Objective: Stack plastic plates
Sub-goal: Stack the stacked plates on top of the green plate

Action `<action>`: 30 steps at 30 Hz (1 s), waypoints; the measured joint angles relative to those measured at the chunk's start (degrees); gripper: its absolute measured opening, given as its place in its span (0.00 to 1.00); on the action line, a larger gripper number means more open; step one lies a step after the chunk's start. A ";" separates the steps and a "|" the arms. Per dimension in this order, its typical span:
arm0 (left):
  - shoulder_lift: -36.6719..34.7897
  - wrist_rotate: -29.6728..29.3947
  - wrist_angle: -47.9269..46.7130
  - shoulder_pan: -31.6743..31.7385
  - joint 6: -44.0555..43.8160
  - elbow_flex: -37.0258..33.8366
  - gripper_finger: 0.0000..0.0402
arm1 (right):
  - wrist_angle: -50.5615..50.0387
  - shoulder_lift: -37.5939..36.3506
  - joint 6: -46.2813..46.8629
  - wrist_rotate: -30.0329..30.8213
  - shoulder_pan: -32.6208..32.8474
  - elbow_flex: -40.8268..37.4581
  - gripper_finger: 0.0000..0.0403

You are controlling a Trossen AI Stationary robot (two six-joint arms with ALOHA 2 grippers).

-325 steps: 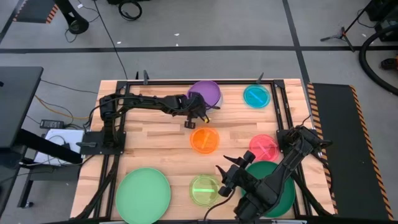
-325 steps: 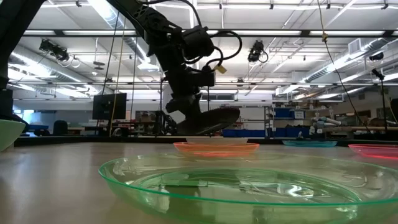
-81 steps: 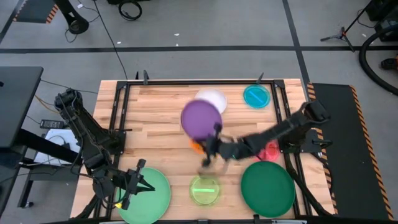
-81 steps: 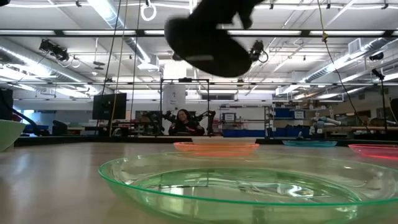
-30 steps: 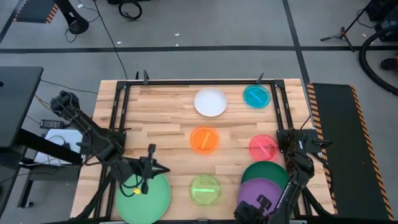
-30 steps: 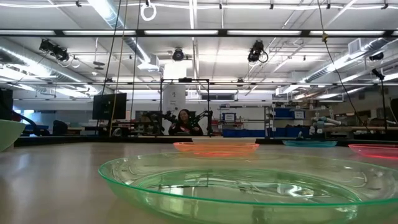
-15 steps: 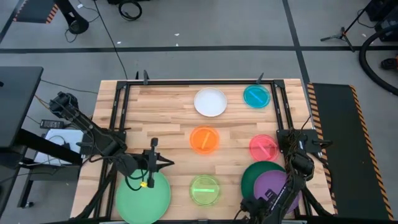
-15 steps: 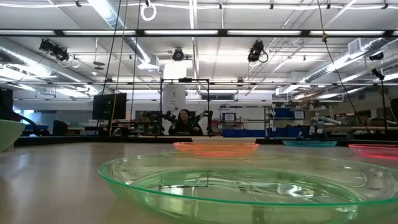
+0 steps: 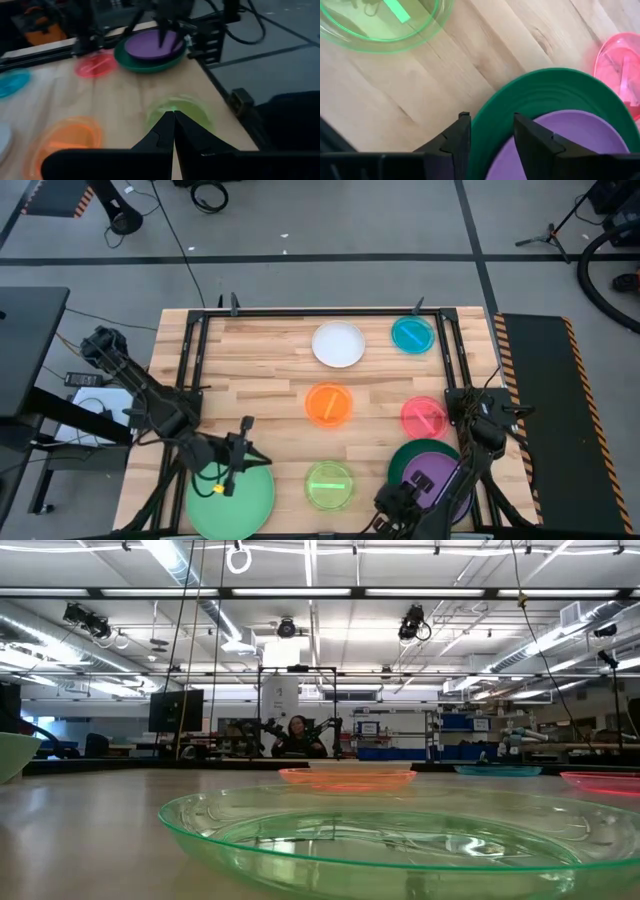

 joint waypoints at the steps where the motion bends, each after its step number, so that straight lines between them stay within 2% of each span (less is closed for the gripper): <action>1: -0.02 0.07 -0.02 -0.54 0.00 0.00 0.04 | 0.09 -0.58 0.10 -0.29 -0.11 0.00 0.39; 8: 0.00 0.11 0.22 -2.75 0.09 0.00 0.04 | 3.29 -2.08 1.76 -2.29 -0.42 -0.07 0.39; 12: 0.00 0.07 0.43 -2.68 0.06 0.00 0.04 | 8.38 -2.11 2.46 -4.17 -1.50 -2.31 0.38; 19: -0.02 0.07 0.50 -2.71 0.24 0.00 0.04 | 15.75 -2.06 1.89 -12.06 -4.41 -8.03 0.38; 30: 0.00 0.12 0.48 -2.71 -0.66 0.00 0.04 | 16.61 -2.06 4.64 -18.59 -6.81 -14.37 0.38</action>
